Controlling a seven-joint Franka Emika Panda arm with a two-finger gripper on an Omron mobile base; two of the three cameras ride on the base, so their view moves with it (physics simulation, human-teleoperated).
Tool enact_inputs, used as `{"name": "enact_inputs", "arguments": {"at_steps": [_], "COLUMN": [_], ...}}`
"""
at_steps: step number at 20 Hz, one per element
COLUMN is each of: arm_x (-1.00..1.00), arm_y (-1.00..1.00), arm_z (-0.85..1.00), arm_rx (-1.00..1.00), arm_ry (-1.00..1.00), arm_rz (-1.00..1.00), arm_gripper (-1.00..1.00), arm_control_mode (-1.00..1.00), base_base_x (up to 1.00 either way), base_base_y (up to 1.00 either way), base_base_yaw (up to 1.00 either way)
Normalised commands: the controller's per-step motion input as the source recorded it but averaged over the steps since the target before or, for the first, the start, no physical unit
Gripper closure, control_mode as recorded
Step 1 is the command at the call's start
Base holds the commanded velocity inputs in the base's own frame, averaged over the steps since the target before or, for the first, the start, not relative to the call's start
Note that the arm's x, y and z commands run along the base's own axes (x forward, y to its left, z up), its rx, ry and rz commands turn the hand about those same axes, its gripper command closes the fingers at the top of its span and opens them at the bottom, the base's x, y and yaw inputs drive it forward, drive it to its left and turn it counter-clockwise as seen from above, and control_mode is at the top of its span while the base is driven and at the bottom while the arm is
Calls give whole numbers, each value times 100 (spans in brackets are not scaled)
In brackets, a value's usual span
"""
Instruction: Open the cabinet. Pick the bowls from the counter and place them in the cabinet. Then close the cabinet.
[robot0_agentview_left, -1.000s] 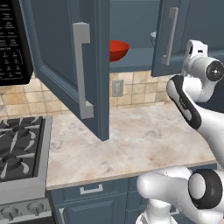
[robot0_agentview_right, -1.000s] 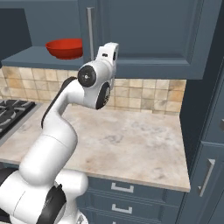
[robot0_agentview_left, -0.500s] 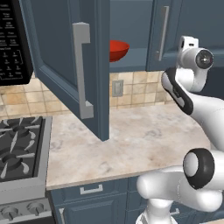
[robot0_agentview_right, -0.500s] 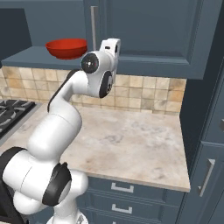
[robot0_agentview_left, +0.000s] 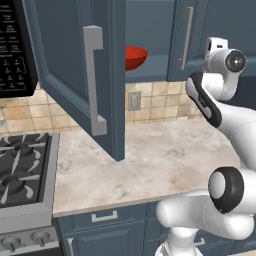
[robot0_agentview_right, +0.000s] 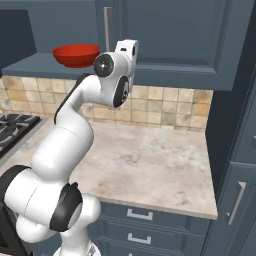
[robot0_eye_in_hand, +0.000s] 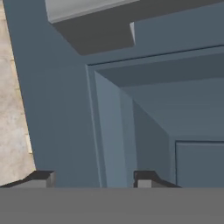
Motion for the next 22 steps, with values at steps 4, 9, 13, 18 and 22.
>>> {"name": "enact_inputs", "arguments": {"at_steps": [4,9,13,18,22], "arm_x": [12,4,-1,-20,-55], "arm_y": [-20,-21,-24,-27,-27], "arm_z": [-48,-32,-1,1,0], "arm_rx": [0,0,0,0,0], "arm_ry": [0,0,2,5,0], "arm_rz": [0,0,0,0,0], "arm_gripper": [-100,-100,-100,-100,-100], "arm_control_mode": [-100,-100,-100,-100,-100], "base_base_x": [0,0,0,0,0], "base_base_y": [0,0,0,0,0], "base_base_yaw": [0,0,0,0,0]}}
